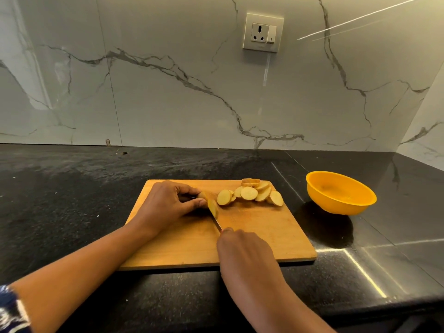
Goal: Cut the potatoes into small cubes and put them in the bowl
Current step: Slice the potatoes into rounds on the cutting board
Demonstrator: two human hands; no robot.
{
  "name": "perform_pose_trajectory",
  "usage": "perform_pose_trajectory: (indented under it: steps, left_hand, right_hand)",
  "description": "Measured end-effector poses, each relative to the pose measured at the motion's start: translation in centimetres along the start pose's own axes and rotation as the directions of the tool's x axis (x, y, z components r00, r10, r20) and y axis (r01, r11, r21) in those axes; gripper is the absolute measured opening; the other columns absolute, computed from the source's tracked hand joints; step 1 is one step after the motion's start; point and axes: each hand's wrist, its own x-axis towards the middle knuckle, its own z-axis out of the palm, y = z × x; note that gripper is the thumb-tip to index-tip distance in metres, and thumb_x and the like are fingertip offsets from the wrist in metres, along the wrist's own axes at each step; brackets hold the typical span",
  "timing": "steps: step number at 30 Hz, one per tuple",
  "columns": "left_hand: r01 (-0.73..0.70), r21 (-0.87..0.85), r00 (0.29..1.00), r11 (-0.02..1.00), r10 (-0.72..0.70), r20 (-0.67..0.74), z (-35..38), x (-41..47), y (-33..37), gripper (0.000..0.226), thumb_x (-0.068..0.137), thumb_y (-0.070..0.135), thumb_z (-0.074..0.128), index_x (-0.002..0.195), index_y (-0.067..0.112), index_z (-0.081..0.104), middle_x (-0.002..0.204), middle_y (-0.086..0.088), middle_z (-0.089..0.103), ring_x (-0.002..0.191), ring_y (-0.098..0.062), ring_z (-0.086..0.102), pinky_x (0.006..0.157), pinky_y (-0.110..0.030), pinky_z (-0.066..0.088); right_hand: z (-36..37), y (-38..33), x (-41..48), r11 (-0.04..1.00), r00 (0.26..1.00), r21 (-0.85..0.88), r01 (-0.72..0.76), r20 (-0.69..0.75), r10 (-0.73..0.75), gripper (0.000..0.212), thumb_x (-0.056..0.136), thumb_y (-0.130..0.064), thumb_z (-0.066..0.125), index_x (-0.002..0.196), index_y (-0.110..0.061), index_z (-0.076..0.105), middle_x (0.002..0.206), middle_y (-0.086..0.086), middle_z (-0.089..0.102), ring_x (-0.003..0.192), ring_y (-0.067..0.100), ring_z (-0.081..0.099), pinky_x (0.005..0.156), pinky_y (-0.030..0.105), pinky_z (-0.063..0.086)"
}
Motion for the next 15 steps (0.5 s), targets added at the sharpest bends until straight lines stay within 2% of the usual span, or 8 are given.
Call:
perform_pose_trajectory:
  steps: [3, 6, 10, 12, 15]
  left_hand:
    - [0.061, -0.091, 0.998, 0.994, -0.059, 0.028, -0.1, 0.2, -0.5, 0.03, 0.071, 0.021, 0.078, 0.099, 0.02, 0.07, 0.084, 0.013, 0.071, 0.08, 0.004, 0.067, 0.073, -0.009, 0.051]
    - [0.109, -0.148, 0.994, 0.983, -0.104, 0.043, -0.3, 0.4, -1.0, 0.041, 0.068, 0.02, 0.081, 0.106, 0.018, 0.067, 0.091, 0.007, 0.072, 0.084, 0.003, 0.067, 0.075, -0.01, 0.051]
    - [0.123, -0.115, 0.99, 0.986, -0.114, 0.083, -0.6, 0.7, -1.2, 0.045, 0.067, 0.024, 0.081, 0.109, 0.025, 0.065, 0.094, 0.01, 0.07, 0.087, 0.006, 0.065, 0.072, -0.007, 0.05]
    - [0.129, -0.107, 0.988, 0.986, -0.118, 0.104, -0.6, 0.8, -1.3, 0.043, 0.068, 0.024, 0.081, 0.108, 0.025, 0.065, 0.096, 0.011, 0.069, 0.088, 0.007, 0.064, 0.071, -0.008, 0.05]
    - [0.133, -0.098, 0.984, 0.986, -0.119, 0.136, -0.7, 0.9, -1.4, 0.041, 0.069, 0.024, 0.08, 0.108, 0.026, 0.066, 0.097, 0.012, 0.068, 0.088, 0.007, 0.064, 0.07, -0.008, 0.05]
  right_hand:
    - [0.1, 1.2, -0.8, 1.0, 0.998, 0.024, -0.016, -0.055, 0.018, 0.02, 0.099, -0.013, 0.042, 0.117, -0.012, 0.052, 0.108, 0.006, 0.056, 0.088, 0.021, 0.052, 0.06, 0.026, 0.034]
    - [0.1, 2.8, 0.5, 0.994, 0.991, 0.089, -0.071, -0.106, 0.081, 0.019, 0.099, -0.024, 0.043, 0.112, -0.017, 0.055, 0.106, 0.004, 0.058, 0.081, 0.016, 0.043, 0.067, 0.028, 0.035]
    - [0.1, 5.5, 3.4, 0.951, 0.96, 0.282, -0.129, -0.204, 0.191, 0.025, 0.099, -0.033, 0.043, 0.106, -0.019, 0.063, 0.089, -0.003, 0.063, 0.076, 0.009, 0.058, 0.069, 0.028, 0.05]
    - [-0.1, 6.7, 4.1, 0.876, 0.961, 0.469, -0.114, -0.171, 0.217, 0.023, 0.099, -0.033, 0.045, 0.107, -0.021, 0.062, 0.079, -0.004, 0.065, 0.059, 0.006, 0.059, 0.056, 0.021, 0.049]
    - [-0.3, 8.4, 4.5, 0.646, 0.961, 0.754, -0.119, -0.075, 0.265, 0.021, 0.098, -0.031, 0.048, 0.104, -0.019, 0.064, 0.07, -0.002, 0.063, 0.045, 0.004, 0.051, 0.044, 0.018, 0.039]
